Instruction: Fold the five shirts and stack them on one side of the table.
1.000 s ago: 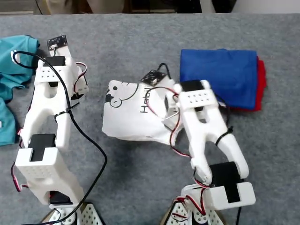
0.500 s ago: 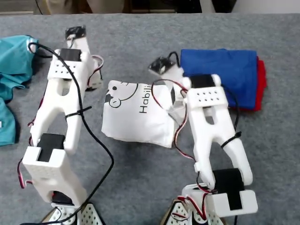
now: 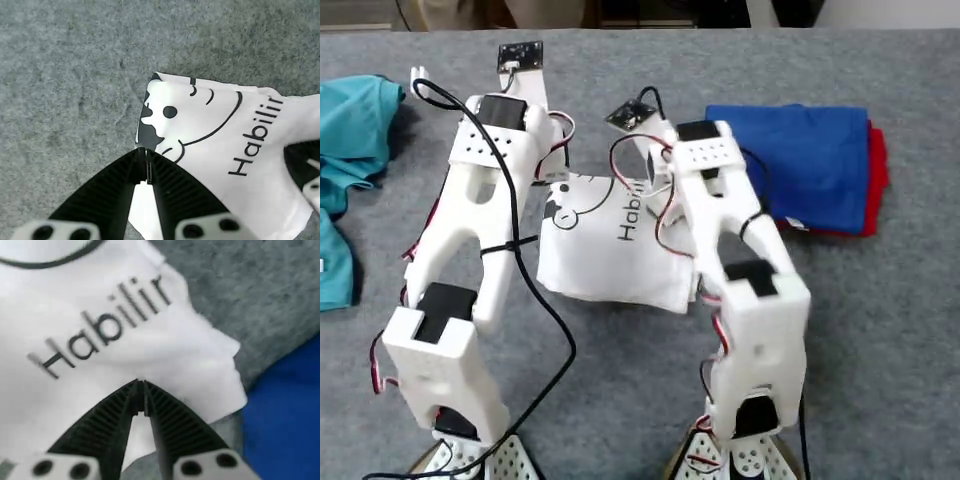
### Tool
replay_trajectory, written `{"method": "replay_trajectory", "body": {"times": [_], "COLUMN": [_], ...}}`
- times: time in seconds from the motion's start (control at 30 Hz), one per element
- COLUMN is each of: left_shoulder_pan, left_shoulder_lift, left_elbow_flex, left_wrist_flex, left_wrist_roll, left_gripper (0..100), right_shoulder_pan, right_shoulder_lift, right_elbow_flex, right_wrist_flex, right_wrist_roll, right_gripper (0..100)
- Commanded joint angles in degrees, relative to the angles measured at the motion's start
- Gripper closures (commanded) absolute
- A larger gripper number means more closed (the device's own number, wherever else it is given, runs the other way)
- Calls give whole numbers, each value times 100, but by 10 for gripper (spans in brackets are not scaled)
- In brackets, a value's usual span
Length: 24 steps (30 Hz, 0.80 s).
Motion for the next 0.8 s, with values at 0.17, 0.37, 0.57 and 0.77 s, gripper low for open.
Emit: {"method": "replay_trajectory", "body": {"times": [0.17, 0.37, 0.57, 0.77], "left_shoulder_pan": [53, 132, 448, 413], "left_shoulder_lift": [268, 453, 470, 523], "left_elbow_flex": [-97, -97, -97, -369], "left_wrist_flex": [-149, -440, -659, -668], "left_wrist_roll": [-18, 9, 9, 9], "left_gripper": [981, 981, 981, 980], "right_shoulder_pan": [259, 127, 233, 303], "right_shoulder_lift": [1244, 1684, 1640, 84], "right_elbow_flex": [-3099, -4637, -5182, -3152], "right_wrist_flex": [1020, 2268, 2822, 2822], "right_wrist_roll": [0, 237, 229, 88], "right_gripper": [996, 996, 996, 996]}}
